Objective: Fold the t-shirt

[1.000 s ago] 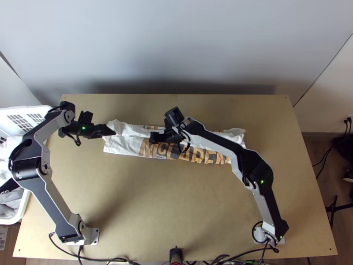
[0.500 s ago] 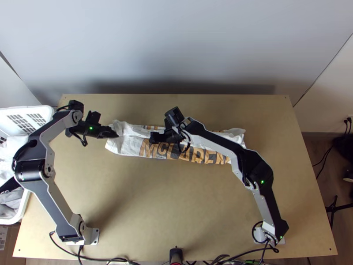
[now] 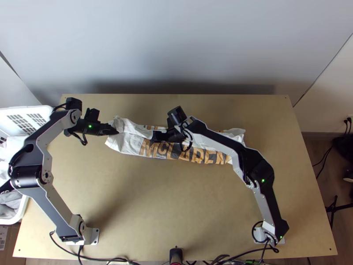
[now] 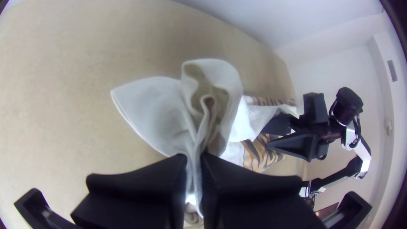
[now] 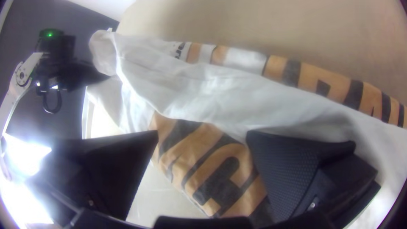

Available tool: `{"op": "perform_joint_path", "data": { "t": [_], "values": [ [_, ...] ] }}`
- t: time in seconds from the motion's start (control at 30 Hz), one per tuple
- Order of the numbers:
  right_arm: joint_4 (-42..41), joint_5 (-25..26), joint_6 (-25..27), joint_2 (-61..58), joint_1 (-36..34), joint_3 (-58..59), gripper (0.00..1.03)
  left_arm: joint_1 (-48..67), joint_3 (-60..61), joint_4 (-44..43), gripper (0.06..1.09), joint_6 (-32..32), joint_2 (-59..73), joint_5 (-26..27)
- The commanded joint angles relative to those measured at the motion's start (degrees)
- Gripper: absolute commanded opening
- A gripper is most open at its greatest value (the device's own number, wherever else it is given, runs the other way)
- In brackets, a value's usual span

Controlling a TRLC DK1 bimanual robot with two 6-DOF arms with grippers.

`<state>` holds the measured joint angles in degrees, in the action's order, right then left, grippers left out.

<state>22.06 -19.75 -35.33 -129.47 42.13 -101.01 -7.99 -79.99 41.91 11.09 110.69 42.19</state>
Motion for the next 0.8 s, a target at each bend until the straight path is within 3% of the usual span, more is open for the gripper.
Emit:
{"op": "perform_joint_path", "data": {
  "t": [0.0,0.43,0.77],
  "values": [
    [0.2,0.4,0.4,-1.3,-0.6,-0.2,0.97,0.8,-1.6,2.5,0.09,-1.6,-3.2,0.3],
    [0.1,2.3,1.6,9.7,-3.2,5.0,0.97,7.7,-5.6,2.2,0.09,-4.7,-15.4,1.9],
    [-0.2,5.8,5.9,23.8,-11.8,11.6,0.97,15.0,-5.7,0.0,0.09,-6.8,-15.9,1.9]
  ]
}}
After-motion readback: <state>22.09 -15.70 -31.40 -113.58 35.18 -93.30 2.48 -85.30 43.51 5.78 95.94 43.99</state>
